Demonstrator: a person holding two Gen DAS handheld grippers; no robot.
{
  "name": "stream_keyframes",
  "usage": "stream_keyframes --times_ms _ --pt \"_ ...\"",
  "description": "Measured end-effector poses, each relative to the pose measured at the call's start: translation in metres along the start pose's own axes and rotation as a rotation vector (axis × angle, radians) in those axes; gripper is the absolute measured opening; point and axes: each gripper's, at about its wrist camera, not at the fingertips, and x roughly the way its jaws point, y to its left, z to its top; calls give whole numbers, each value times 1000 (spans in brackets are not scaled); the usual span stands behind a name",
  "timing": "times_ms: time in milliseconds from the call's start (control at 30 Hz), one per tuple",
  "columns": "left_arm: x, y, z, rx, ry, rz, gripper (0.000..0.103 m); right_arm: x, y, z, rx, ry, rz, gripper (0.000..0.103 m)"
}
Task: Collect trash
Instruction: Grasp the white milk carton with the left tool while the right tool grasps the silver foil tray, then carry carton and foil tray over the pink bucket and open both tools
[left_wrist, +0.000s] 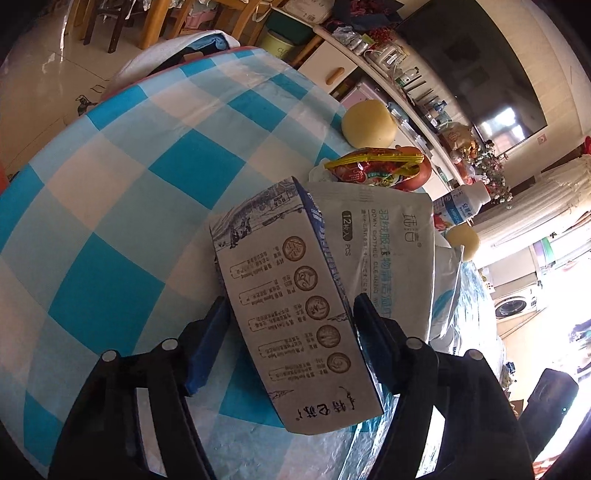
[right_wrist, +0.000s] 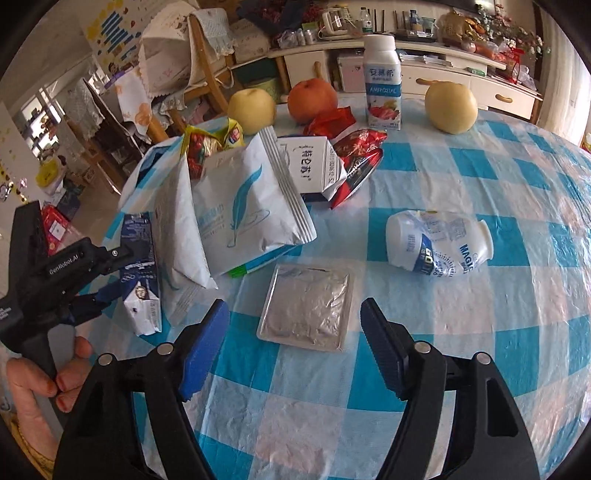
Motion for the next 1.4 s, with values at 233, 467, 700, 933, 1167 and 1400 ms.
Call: stream_keyframes --times_ms 233,467,700,933,1167,1400 --pt "1 -5 2 50 -17 7 63 19 9 1 -26 6 -74 84" --pt "-5 0 2 63 -32 -20 62 34 13 2 -26 34 -97 83" --pt "-20 7 6 64 -65 -49 62 38 16 2 -51 36 -124 66" --pt "-39 10 8 72 -107 -75 62 32 8 -3 -16 20 -125 65" --pt "-63 13 11 90 -181 -69 62 5 -2 -9 95 -31 -95 65" --pt "-90 18 11 108 -257 -60 62 -34 18 -7 110 -123 -25 65"
